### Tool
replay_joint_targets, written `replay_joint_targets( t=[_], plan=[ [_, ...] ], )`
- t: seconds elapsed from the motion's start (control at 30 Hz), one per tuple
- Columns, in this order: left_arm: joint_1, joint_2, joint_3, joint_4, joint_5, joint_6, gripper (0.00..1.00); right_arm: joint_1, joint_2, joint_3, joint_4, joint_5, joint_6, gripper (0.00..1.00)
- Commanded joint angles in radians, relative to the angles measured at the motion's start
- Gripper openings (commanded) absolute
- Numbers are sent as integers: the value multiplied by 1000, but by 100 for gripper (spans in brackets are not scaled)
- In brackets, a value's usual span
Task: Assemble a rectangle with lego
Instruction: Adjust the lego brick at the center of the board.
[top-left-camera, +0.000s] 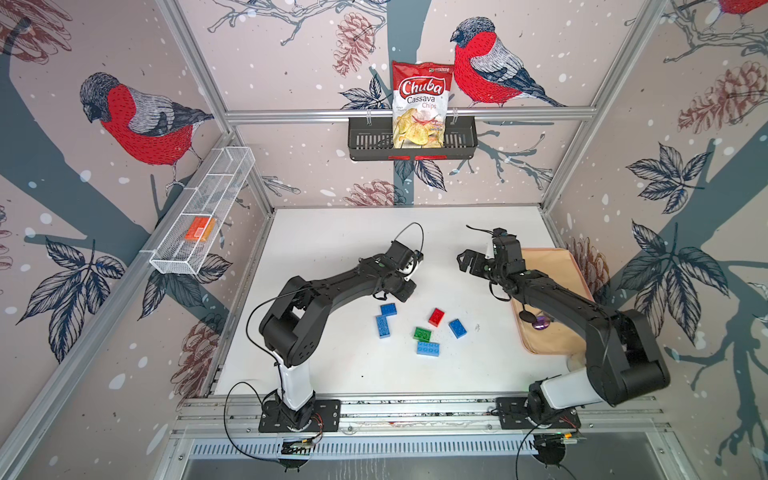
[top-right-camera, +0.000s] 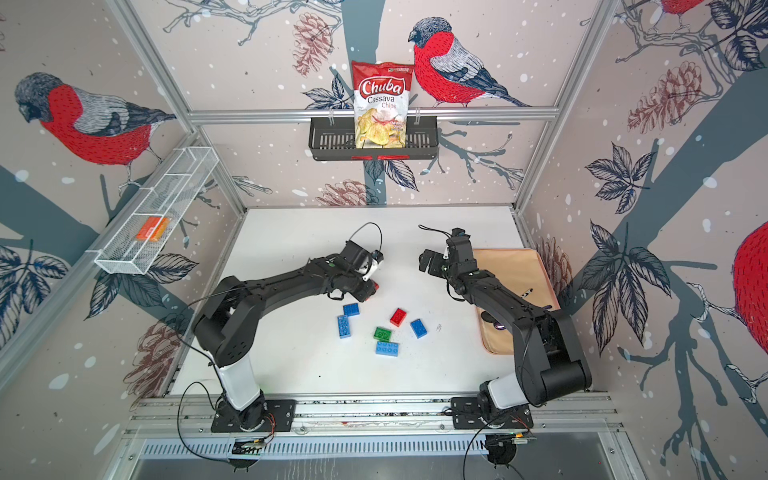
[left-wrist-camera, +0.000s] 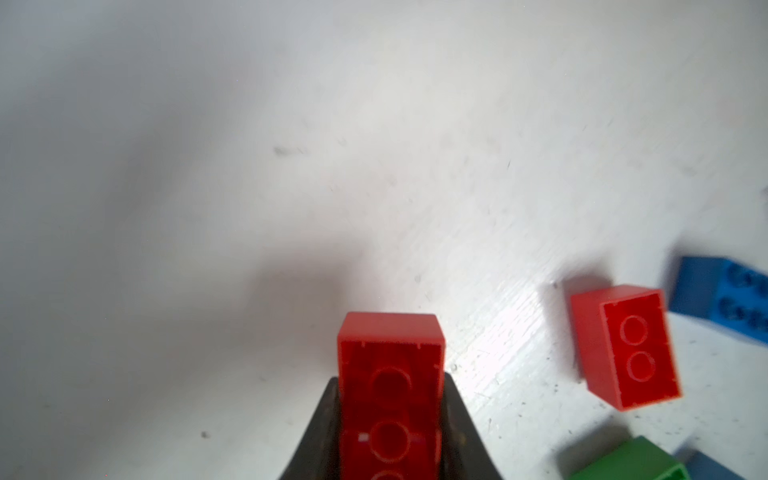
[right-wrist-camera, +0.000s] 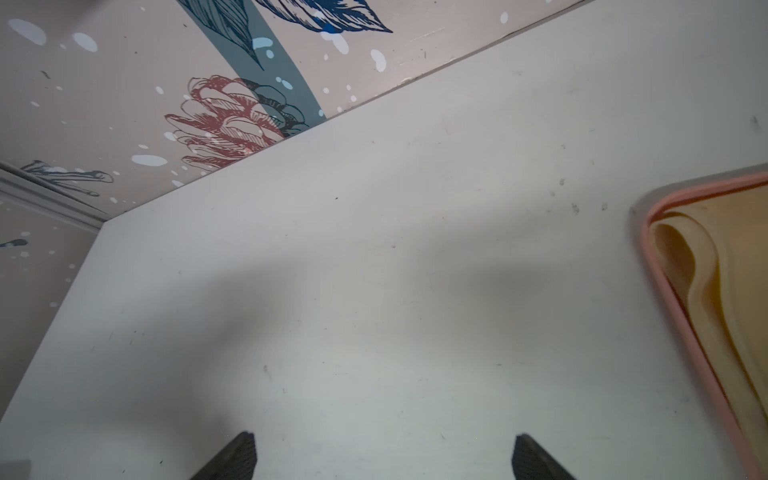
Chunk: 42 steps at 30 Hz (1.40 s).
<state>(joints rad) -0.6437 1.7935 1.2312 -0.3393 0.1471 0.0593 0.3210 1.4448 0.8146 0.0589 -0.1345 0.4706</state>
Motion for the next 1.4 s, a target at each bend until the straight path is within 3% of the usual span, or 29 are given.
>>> replay_joint_targets(
  t=[0.0,0.1,0.3,0.57,0.83,1.37],
  plan=[
    [57,-71,11,77,129,5,0,0,-60,-38,142,-104,-6,100],
    [120,-150,-8,96,253,11,0,0,-116,-80,215,-181,-15,100],
    [216,-280,-153,341,706,-147,0,0,-159,-138,409,-418,29,99],
    [219,-311,-302,799,942,-442,0,36,-139,-163,742,-683,173,94],
    [219,-307,-338,962,994,-566,0,165,-76,-106,723,-720,110,90],
    [200,-273,-326,927,997,-547,0,201,-5,-109,929,-717,242,78]
  ],
)
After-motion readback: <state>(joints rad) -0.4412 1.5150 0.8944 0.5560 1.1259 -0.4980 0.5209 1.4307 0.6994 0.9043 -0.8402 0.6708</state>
